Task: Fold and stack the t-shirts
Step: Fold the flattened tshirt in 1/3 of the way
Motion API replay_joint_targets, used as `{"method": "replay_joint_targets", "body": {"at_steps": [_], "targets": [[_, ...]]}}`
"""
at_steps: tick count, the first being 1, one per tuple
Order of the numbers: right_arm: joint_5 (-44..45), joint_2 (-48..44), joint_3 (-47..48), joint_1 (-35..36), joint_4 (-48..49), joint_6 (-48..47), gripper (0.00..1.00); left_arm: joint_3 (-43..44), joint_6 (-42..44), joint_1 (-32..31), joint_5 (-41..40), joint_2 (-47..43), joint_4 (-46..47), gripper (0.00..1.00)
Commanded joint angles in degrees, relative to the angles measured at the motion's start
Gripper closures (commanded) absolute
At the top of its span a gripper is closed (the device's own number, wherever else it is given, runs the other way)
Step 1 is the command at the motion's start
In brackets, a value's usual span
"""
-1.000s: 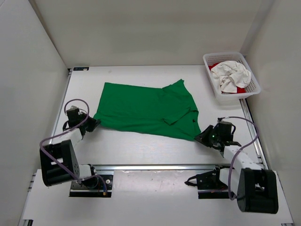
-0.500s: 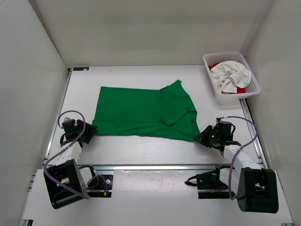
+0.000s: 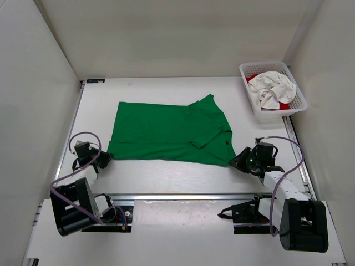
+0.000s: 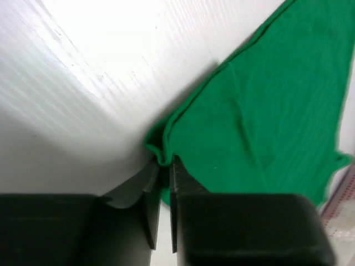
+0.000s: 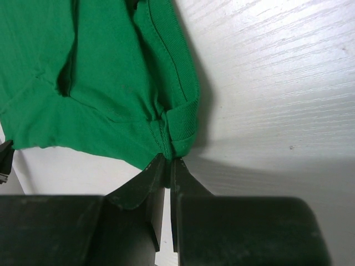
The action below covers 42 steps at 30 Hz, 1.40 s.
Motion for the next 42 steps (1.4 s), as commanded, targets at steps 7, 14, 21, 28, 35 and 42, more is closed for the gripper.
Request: {"method": "replay_joint_targets", "body": {"at_steps": [7,14,21,28,35,42], "targets": [[3.1,-3.2,11.6,2.5,-4.4,-1.6,1.00,10.0,3.6,-6.2,-1.4,-3.7,-6.0,1.00],[8.9,-8.0,29.7,4.5,-17.2,-7.2,1.00,30.4,5.7,-7.3,6.0,-7.4,-14.4,1.00],[12.9,-5.3,55.3,8.3,-26.9,-11.8,1.00,40.6,-1.3,-3.1,19.1,-6.6,-12.6,1.00],[15.7,4.8,87.4,10.7,-35.0,-16.1,1.00,51.5,-14.9,2.2,31.6,-2.4,-2.1,1.00],[0.3,14.1,89.5,2.9,-29.5,-13.0,1.00,54.3,-13.4,0.7,28.0,1.6,-1.4,1.00],[-1.3,23.7,84.5,3.5,-24.3,-13.1,1.00,46.8,-5.4,-5.1,20.7,8.8,-5.5,1.00]]}}
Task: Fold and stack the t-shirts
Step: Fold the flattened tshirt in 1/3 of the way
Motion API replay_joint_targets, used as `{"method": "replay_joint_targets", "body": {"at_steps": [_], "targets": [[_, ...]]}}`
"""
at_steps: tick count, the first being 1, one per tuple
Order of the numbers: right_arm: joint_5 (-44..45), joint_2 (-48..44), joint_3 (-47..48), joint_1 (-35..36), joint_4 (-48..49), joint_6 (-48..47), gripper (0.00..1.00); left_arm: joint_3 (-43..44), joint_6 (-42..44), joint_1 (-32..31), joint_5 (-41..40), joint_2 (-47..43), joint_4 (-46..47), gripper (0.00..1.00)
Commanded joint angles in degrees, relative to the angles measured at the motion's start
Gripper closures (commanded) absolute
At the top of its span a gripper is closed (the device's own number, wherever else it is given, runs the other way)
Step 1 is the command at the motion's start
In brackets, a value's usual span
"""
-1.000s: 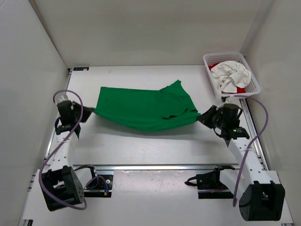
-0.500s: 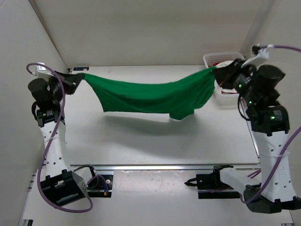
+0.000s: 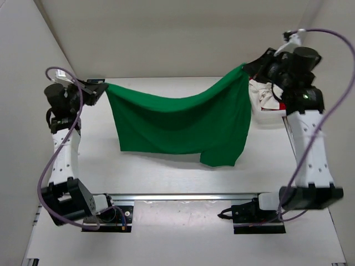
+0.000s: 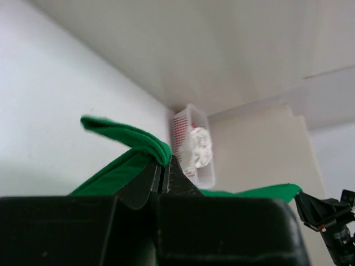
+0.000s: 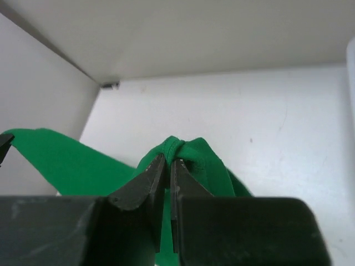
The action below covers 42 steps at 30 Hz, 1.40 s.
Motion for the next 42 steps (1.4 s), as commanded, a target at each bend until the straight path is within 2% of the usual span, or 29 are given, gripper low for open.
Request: {"method": "replay_joint_targets", "body": {"at_steps": [1,3,5,7,9,10,11,13,16,19,20,24,27,29,32,35,40,42], "targets": [[-3.0,6.8,-1.4,0.4,3.0,0.0,1.00,-2.5,4.5,-2.7,-4.4,5.0,-2.8,1.00],[-2.6,11.8,3.0,0.4,2.3,-0.5,1.00,0.3,5.3,-4.3,-6.4,9.0,-3.2,1.00],[-2.8,18.2,9.6,0.5,0.4,-0.8,1.00,7.5,5.6,-5.7,-7.3,13.3,-4.8,1.00],[-3.1,26.3,20.2,0.5,-4.3,-0.6,0.99,13.4,4.7,-6.8,-6.6,18.1,-5.6,1.00],[-3.4,31.9,36.2,0.1,-7.2,0.2,1.00,19.8,1.1,-6.6,-5.2,20.7,-5.1,1.00],[-4.1,33.6,40.6,-0.2,-7.1,1.7,1.00,24.0,0.6,-5.8,-4.8,22.0,-5.3,1.00],[-6.3,31.9,37.1,-0.6,-2.4,4.6,1.00,28.1,-0.9,-5.3,-4.3,23.4,-5.4,1.00],[-8.6,30.3,36.5,-3.5,2.5,7.1,1.00,33.7,-2.7,-4.0,-3.2,24.9,-6.2,1.00],[-11.1,30.2,37.8,-5.2,4.1,8.2,1.00,39.3,-3.6,-2.4,-2.5,26.8,-6.2,1.00],[-11.8,29.2,33.6,-4.7,4.1,6.9,1.00,36.1,-2.9,-1.7,-3.0,25.2,-4.3,1.00],[-12.5,29.3,32.5,-4.3,2.4,5.8,1.00,31.9,-2.7,-1.7,-2.8,23.8,-2.5,1.00],[-14.7,26.8,20.3,-3.3,4.3,3.3,1.00,13.7,-4.7,-1.7,-1.9,20.2,8.3,1.00],[-14.1,20.9,2.8,-3.2,12.0,1.6,1.00,3.8,-2.5,-1.6,-2.3,18.5,12.6,1.00],[-13.9,17.4,-12.8,-3.9,17.0,2.5,1.00,-2.5,-0.6,-2.6,-2.9,17.6,14.2,1.00],[-11.9,13.4,-29.9,-4.9,23.0,3.9,1.00,-12.6,1.9,-3.9,-4.4,17.7,17.1,1.00],[-10.5,10.5,-42.0,-5.2,25.1,3.7,1.00,-19.7,3.3,-4.2,-3.7,19.7,19.1,1.00],[-4.4,4.7,-56.6,-5.5,24.0,4.6,1.00,-27.5,9.3,-2.2,-5.9,17.1,14.8,1.00],[-3.4,1.9,-61.4,-5.4,22.6,5.3,1.00,-28.6,14.2,-1.0,-8.7,14.1,7.1,0.99]]}}
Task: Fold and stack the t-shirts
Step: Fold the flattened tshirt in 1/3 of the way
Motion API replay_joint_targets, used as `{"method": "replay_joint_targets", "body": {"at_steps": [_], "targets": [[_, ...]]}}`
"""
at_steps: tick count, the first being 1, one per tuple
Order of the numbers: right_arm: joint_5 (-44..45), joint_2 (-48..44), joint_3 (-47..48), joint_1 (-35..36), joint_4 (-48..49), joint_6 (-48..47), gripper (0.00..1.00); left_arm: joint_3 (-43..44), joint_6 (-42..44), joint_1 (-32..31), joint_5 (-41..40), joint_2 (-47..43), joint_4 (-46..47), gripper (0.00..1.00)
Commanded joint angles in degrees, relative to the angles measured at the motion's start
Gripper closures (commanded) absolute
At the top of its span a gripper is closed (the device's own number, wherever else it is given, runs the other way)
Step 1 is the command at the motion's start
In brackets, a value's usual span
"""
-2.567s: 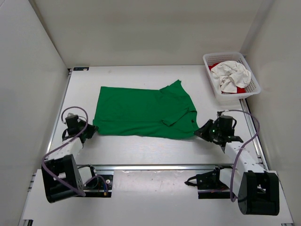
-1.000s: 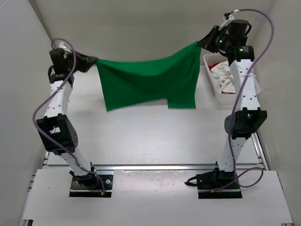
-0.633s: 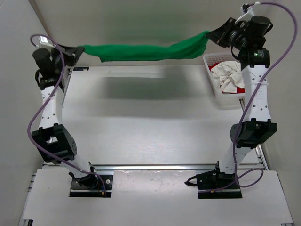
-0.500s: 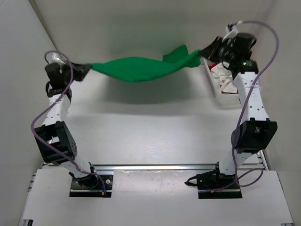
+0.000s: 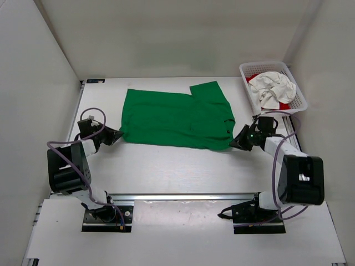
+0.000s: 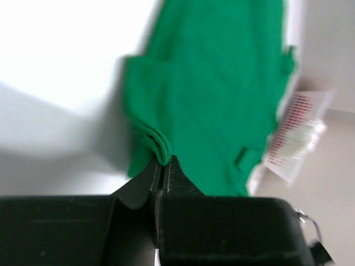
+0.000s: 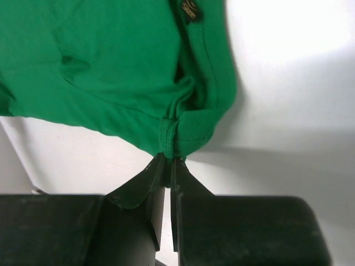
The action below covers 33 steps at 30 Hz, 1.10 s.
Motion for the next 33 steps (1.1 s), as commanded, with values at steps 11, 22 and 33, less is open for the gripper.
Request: {"method": "replay_joint_targets", "body": {"at_steps": [11,22,33], "targets": [[5.5,-20.9,-16.6,-1.7,-3.9,3.3,1.00,-9.8,16.3,5.3,-15.4,-18.1,-23.3,0.94],[8.1,-37.8,-21.4,-3.0,-12.7,5.8,0.73,-12.8,20.1,8.6,-24.7,-35.6,-34.7,0.41],[18.6,-27.5,-7.1,24.8,-5.4,2.2,1.00,-6.1,13.1,-28.1,-32.8,-37.1,-27.6,0.64]]}}
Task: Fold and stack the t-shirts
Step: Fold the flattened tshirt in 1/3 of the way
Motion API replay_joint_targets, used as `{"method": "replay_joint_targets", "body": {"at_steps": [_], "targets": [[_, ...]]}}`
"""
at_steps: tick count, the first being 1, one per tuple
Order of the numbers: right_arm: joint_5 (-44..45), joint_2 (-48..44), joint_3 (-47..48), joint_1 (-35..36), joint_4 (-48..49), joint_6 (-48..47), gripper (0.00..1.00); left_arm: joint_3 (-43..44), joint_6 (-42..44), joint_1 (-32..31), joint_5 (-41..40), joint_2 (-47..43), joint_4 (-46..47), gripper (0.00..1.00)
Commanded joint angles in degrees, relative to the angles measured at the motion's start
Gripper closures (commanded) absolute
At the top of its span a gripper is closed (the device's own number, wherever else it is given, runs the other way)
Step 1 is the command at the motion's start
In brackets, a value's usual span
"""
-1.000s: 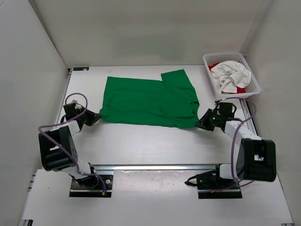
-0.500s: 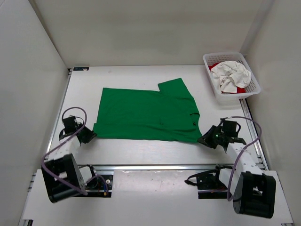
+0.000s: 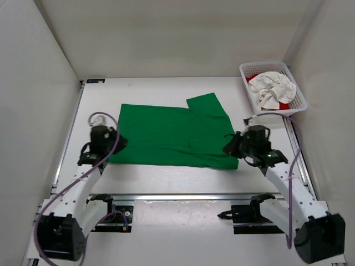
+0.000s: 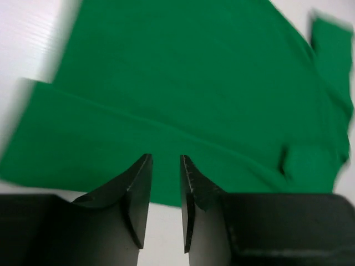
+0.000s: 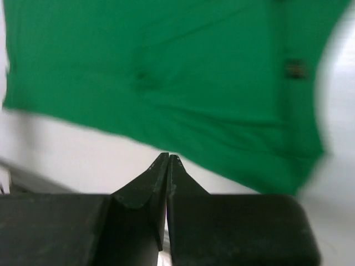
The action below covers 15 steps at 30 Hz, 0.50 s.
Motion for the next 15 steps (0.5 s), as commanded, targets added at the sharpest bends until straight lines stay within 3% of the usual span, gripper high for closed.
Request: {"method": "replay_joint_targets", "body": {"at_steps": [1,4,9,15], "targets": [[5.3,7.4,1.6,11.1,7.2,-1.1,1.00,-1.1,-5.1,-15.0,-5.6,3.4,3.7,0.64],[3.7,17.3,3.2,16.3,14.8,-1.9,1.00,-6.0,-8.0,-19.2,-2.1,8.8,11.3,0.67],[4.9,28.6,3.0,17.9,23.2,-1.8,1.00,-11.9,-8.3,-13.2,2.5,13.0,20.0,0.70],[5.2,30.0,-4.1,18.9,25.1,0.3,1.00,-16.7,-4.3,-7.3,5.2,11.0,19.1,0.66]]}}
